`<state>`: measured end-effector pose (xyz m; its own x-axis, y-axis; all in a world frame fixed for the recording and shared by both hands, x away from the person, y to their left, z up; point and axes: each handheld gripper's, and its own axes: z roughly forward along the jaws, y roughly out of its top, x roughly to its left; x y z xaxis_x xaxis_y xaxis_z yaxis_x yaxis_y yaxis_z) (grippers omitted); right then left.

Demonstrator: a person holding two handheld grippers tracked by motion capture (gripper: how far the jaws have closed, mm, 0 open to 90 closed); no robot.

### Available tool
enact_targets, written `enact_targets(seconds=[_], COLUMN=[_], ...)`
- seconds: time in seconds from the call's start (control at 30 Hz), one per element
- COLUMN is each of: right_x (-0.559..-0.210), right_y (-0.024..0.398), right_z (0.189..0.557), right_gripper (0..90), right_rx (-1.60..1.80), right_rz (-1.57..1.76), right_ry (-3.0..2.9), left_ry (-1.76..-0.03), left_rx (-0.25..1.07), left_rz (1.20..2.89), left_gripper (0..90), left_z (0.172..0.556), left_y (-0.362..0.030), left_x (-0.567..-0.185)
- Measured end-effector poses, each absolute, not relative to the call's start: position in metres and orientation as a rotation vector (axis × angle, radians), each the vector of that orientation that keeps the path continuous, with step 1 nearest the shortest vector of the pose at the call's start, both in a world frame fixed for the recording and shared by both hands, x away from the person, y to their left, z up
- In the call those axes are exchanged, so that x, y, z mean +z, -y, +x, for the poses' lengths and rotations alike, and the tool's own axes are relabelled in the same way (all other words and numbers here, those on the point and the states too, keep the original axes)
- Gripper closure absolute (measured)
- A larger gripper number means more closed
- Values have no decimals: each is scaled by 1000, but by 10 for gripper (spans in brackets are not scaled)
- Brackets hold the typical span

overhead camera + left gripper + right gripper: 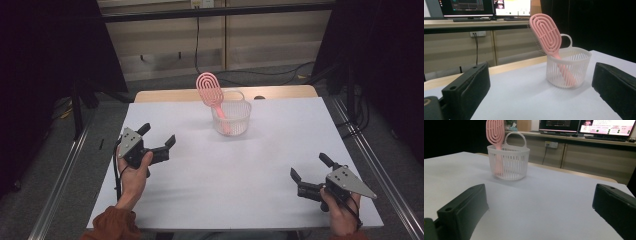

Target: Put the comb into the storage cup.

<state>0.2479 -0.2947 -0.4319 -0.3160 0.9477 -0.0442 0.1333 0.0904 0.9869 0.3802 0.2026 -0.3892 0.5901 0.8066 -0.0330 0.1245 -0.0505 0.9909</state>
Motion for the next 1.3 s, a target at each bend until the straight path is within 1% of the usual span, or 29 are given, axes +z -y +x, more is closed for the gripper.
enact_targets(seconds=[0.1,0.27,0.57,0.87,0.97,1.3], right_x=[-432,-432,-431,-431,-431,-431], right_y=[295,295,295,294,294,295], right_z=[248,248,247,246,246,246], right_gripper=[0,0,0,0,0,0], right_rx=[1311,1310,1320,1316,1316,1323], right_rz=[1096,1091,1094,1084,1079,1089], right_ry=[-1586,-1584,-1578,-1587,-1587,-1578], left_ry=[-812,-816,-802,-859,-887,-864], left_rx=[683,658,673,696,685,715], left_rz=[1559,1532,1578,1535,1536,1566], left_gripper=[19,19,19,19,19,20], left_z=[374,366,347,334,331,313], left_y=[-208,-213,-218,-230,-235,-245], left_x=[-393,-395,-406,-412,-414,-415])
